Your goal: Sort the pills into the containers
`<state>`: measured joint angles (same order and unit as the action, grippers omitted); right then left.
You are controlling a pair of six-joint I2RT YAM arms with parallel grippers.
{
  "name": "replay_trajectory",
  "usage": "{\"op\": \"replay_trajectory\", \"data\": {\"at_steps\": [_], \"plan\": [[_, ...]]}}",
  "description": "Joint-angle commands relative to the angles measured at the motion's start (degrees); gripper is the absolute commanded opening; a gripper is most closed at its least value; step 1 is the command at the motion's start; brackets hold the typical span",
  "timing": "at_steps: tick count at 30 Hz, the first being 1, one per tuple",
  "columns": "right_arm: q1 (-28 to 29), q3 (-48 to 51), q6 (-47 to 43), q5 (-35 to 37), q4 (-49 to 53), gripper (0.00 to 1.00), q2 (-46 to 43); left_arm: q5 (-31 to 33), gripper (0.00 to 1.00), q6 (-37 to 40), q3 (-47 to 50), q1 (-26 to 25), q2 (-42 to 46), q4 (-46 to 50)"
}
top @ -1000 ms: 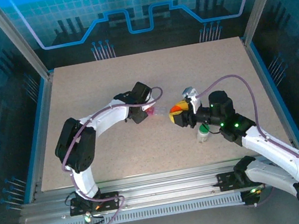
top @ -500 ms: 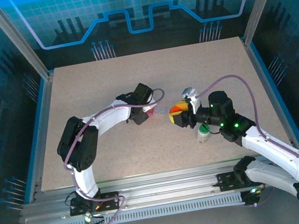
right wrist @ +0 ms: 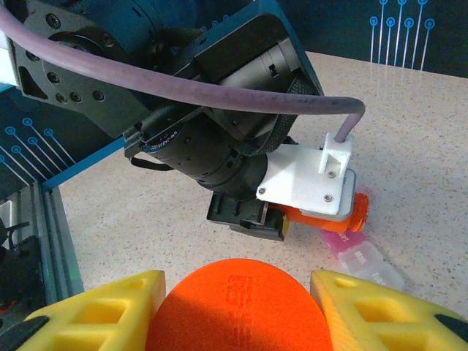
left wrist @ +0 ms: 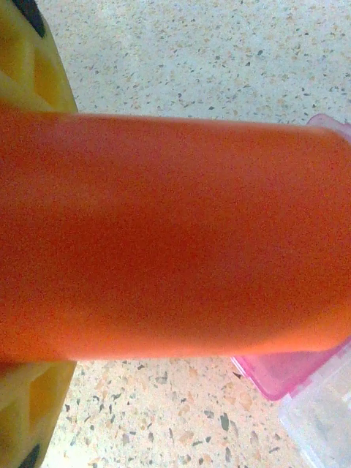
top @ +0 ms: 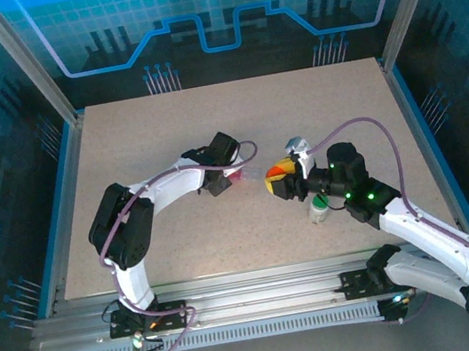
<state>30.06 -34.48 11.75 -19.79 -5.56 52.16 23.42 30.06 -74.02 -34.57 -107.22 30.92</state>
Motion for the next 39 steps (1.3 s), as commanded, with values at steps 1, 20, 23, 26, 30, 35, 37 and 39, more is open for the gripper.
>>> {"op": "replay_trajectory", "data": {"at_steps": [1, 20, 23, 26, 30, 35, 37, 39], "plan": [[0.96, -1.65, -0.67, -0.67, -0.68, 0.24, 0.22, 1.52, 0.07, 0.84, 1.83, 0.12, 1.52, 1.6], [1.05, -1.82, -0.69, -1.47, -0.94, 0.24, 1.17, 1.86, 0.07, 3.52, 3.05, 1.56, 5.24, 3.12], [1.05, -1.82, -0.65, -1.53, -0.94, 0.24, 1.09, 1.64, 0.06, 6.15, 2.72, 1.82, 5.51, 4.45], [1.05, -1.82, -0.66, -1.62, -0.94, 0.24, 1.01, 2.07, 0.06, 9.25, 1.32, 1.83, 5.09, 6.55], [1.14, -1.82, -0.67, -1.83, -0.86, 0.24, 0.92, 2.2, 0.07, 13.09, -0.94, 1.83, 4.43, 9.03], [1.14, -1.91, -0.67, -1.87, -0.79, 0.24, 0.76, 2.6, 0.07, 15.43, -3.68, 1.79, 2.94, 10.68], [1.13, -1.86, -0.63, -1.91, -0.84, 0.24, 0.77, 2.8, 0.07, 16.56, -4.46, 1.74, 2.18, 11.45], [1.11, -1.89, -0.65, -1.92, -0.84, 0.24, 0.75, 3.47, 0.07, 18.0, -5.05, 1.61, 1.36, 12.03]]}}
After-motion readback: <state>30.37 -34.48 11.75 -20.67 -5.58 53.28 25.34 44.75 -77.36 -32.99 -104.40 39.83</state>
